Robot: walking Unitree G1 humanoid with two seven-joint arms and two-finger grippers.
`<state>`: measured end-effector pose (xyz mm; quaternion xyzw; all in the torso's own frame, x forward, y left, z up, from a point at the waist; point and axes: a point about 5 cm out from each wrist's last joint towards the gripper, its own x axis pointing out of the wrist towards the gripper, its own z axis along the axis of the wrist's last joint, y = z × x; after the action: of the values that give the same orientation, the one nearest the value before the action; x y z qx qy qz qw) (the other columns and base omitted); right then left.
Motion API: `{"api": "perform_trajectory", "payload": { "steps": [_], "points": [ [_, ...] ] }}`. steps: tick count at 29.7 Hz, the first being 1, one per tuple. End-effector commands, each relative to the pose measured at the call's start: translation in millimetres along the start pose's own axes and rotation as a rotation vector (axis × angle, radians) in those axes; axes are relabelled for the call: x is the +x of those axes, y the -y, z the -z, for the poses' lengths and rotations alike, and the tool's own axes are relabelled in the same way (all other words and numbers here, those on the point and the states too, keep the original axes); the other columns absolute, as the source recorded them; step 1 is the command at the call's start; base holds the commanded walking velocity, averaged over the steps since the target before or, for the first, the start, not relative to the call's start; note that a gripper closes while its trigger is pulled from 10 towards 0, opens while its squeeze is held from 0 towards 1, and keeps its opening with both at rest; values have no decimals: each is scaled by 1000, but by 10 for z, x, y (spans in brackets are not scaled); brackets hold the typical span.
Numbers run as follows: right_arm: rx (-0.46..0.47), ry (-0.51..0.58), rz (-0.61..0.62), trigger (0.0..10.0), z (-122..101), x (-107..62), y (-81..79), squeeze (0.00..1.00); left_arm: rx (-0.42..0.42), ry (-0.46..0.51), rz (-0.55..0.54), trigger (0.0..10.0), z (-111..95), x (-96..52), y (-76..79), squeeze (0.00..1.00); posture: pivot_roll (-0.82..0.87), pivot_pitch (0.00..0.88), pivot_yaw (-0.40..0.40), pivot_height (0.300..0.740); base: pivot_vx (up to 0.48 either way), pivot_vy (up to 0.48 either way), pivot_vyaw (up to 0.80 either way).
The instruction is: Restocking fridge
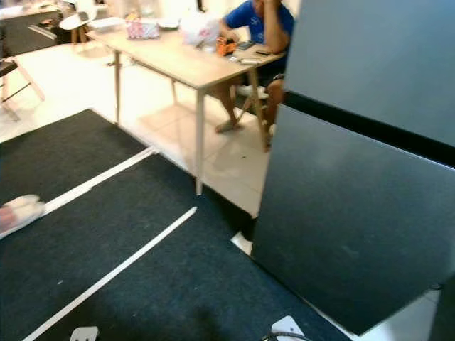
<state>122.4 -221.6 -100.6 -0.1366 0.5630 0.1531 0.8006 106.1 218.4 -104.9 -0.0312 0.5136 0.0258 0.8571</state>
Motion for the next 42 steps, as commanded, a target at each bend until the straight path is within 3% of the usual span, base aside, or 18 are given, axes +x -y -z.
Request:
{"api": "perform_trajectory", "payload": {
  "steps": [1, 19, 32, 42],
  "points": [
    [-8, 13, 3, 10000, -39, 3, 7, 0, -4, -7, 1, 10000, 8, 0, -1, 0, -41, 0, -21, 740, 0, 0, 644],
    [17, 23, 29, 10000, -50, -3, 40, 0, -51, 2, 18, 10000, -37, 13, 14, 0, -42, 0, -23, 740, 0, 0, 646],
    [18, 24, 48, 10000, -50, -1, 41, 0, -52, -19, 26, 10000, 19, 10, 51, 0, -42, 0, -26, 740, 0, 0, 0],
    [20, 22, 49, 10000, -30, -2, 34, 0, -44, -27, 35, 10000, 33, 11, 73, 0, -45, 0, -28, 740, 272, 0, 0]
  ]
}}
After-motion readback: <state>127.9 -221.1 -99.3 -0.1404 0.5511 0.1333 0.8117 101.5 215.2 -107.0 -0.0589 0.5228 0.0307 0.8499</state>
